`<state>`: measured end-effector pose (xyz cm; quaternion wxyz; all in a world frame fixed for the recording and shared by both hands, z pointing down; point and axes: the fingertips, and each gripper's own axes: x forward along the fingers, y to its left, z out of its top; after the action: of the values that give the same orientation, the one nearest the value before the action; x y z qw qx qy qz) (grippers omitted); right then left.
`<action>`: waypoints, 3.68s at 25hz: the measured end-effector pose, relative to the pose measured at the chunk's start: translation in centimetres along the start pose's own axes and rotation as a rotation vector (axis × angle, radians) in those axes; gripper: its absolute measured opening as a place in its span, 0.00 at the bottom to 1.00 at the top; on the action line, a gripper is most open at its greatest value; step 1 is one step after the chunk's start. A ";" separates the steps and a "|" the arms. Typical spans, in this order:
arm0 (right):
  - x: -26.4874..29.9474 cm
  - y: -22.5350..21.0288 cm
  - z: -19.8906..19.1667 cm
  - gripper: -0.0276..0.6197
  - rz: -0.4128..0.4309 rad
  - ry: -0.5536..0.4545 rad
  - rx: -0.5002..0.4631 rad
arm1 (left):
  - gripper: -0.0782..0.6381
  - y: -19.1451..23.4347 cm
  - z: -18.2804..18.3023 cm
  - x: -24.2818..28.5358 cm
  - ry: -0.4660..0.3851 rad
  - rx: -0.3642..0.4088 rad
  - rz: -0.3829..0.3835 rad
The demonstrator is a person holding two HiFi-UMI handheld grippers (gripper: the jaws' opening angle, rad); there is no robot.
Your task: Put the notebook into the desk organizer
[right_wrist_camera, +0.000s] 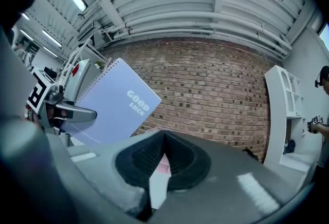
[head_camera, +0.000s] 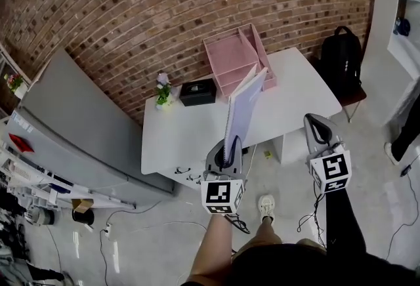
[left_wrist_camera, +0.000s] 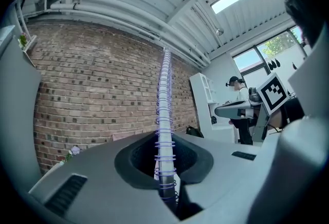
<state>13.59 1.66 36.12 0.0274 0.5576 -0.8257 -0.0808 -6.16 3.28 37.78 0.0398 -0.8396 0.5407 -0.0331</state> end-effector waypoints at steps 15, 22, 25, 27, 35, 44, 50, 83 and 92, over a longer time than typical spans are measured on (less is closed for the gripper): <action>16.2 -2.6 -3.4 0.04 0.000 0.062 -0.011 | 0.16 7.3 -7.7 13.6 0.147 -0.092 -0.117; 21.5 -3.6 -4.5 0.04 -0.016 0.079 -0.012 | 0.16 8.7 -12.5 18.1 0.240 -0.189 -0.233; 23.1 -4.1 -5.1 0.04 -0.023 0.083 -0.013 | 0.16 8.7 -14.5 19.6 0.265 -0.220 -0.286; 24.1 -4.4 -5.5 0.04 -0.028 0.090 -0.016 | 0.16 8.8 -15.8 20.5 0.284 -0.235 -0.309; 26.8 -5.3 -7.6 0.04 -0.039 0.141 -0.014 | 0.16 9.1 -20.4 23.3 0.362 -0.299 -0.375; 28.4 -5.0 -9.0 0.04 -0.001 0.173 -0.008 | 0.16 10.2 -23.7 24.4 0.432 -0.408 -0.306; 30.4 -4.4 -9.6 0.04 0.058 0.168 0.010 | 0.16 11.6 -25.6 25.1 0.471 -0.601 -0.207; 34.0 -8.2 -9.0 0.04 0.119 0.124 0.032 | 0.17 14.0 -22.5 32.3 0.391 -1.134 -0.104; 33.7 -8.0 -8.6 0.04 0.124 0.110 0.035 | 0.30 18.2 -21.1 35.3 0.356 -1.076 0.041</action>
<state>9.42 -33.35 41.72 0.0679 0.5094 -0.8572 -0.0339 -10.10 -37.02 57.35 -0.4847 -0.7124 0.4961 0.1069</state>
